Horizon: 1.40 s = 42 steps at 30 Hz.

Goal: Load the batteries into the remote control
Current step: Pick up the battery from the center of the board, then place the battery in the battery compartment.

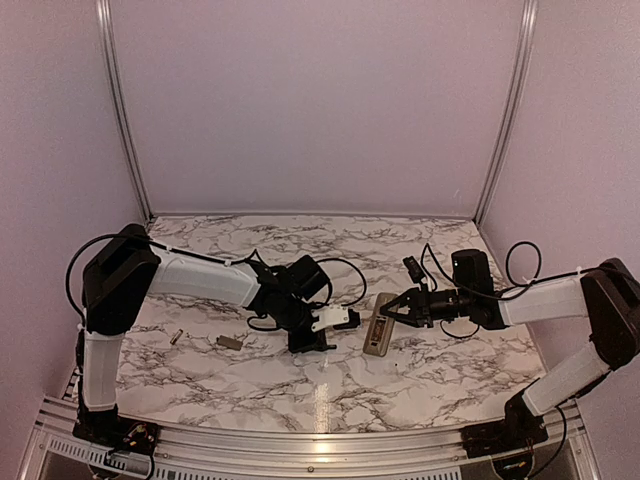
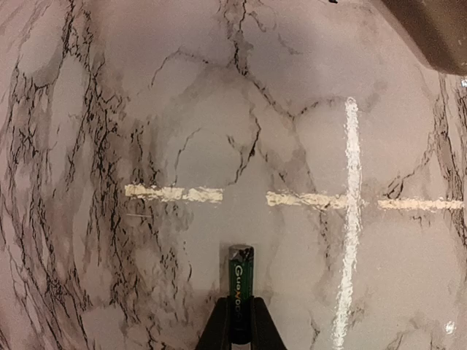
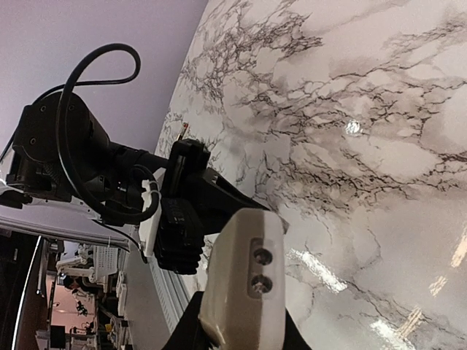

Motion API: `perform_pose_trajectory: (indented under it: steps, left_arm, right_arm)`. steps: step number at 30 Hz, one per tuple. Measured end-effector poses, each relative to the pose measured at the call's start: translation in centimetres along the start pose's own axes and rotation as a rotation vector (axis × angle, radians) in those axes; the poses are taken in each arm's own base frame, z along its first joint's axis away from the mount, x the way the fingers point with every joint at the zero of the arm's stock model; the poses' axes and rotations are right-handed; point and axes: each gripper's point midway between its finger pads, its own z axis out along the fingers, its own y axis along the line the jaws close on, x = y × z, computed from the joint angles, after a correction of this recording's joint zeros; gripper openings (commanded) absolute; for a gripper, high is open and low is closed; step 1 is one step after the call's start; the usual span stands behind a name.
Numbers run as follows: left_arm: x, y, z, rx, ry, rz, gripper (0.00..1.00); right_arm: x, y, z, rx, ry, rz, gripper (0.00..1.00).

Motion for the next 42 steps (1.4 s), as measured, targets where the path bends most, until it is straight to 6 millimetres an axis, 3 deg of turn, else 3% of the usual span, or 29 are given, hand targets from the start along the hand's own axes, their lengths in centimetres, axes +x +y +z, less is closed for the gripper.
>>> perform_pose_trajectory:
  steps: [5,8,15,20,23,27,35,42]
  left_arm:
    - [1.2,0.4,-1.9,-0.084,0.013,-0.187,0.00]
    - [1.1,0.1,-5.2,-0.135,-0.038,-0.320,0.00]
    - [-1.4,-0.4,-14.2,-0.193,-0.297,-0.727,0.00]
    - [-1.2,-0.7,-17.4,-0.226,-0.407,-0.932,0.00]
    - [-0.5,-1.2,-17.7,-0.236,-0.426,-1.007,0.00]
    - [0.5,-2.3,-16.4,-0.216,-0.399,-1.065,0.00]
    - [0.0,-4.3,-13.2,-0.125,-0.344,-1.112,0.00]
    - [-0.2,-4.9,-11.9,-0.088,-0.325,-1.147,0.00]
  right_arm:
    - [-0.3,0.3,0.0,-0.009,-0.012,0.009,0.00]
    - [-0.7,0.5,0.0,-0.014,-0.027,0.010,0.00]
    - [-0.1,1.0,1.8,-0.031,-0.013,0.037,0.00]
    - [0.7,1.5,3.9,-0.038,0.019,0.063,0.00]
    - [0.6,2.1,4.9,-0.047,0.016,0.057,0.00]
    - [0.5,2.9,6.4,-0.060,0.014,0.058,0.00]
    - [2.4,2.9,10.1,-0.073,0.069,0.108,0.00]
    - [1.9,4.5,11.7,-0.118,0.057,0.086,0.00]
